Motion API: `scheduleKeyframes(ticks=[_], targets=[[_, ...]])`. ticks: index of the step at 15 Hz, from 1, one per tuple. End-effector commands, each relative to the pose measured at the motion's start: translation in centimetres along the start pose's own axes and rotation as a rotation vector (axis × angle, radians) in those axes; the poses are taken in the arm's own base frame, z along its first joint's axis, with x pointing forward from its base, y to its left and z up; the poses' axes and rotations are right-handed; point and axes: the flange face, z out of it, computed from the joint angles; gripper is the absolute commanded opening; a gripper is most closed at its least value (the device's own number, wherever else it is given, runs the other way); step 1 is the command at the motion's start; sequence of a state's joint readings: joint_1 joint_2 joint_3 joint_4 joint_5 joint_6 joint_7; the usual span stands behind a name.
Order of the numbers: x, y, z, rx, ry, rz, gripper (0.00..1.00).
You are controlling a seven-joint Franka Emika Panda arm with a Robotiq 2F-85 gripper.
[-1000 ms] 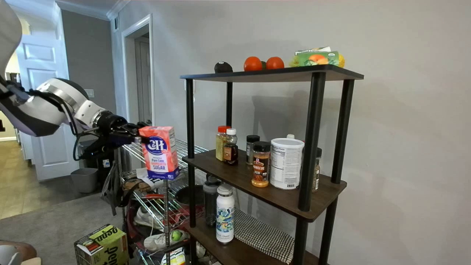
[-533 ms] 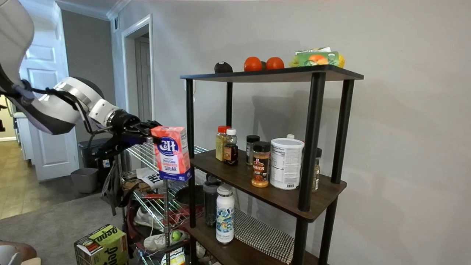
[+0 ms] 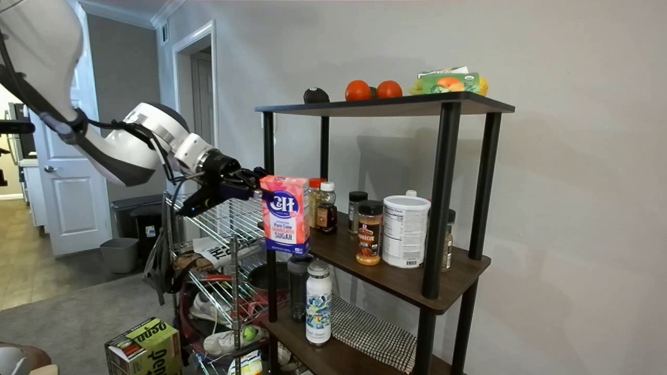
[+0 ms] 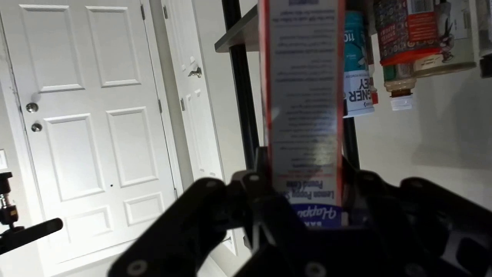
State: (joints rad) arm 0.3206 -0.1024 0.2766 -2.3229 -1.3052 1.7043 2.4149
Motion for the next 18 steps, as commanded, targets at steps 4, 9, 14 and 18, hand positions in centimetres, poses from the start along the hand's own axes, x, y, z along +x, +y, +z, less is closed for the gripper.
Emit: scheduleKeyframes(ticks=[4,9,14,18], targets=[[2.1,-1.1,5.0,0.007,-0.022,-0.055,0.13],[1.9,-1.1,7.0,0.0,-0.024,-0.075,0.13],[1.9,-1.7,8.5,0.045,-0.006,-0.101,0.13],[2.3,-1.4,10.1,0.07,0.002,-0.11,0.13]])
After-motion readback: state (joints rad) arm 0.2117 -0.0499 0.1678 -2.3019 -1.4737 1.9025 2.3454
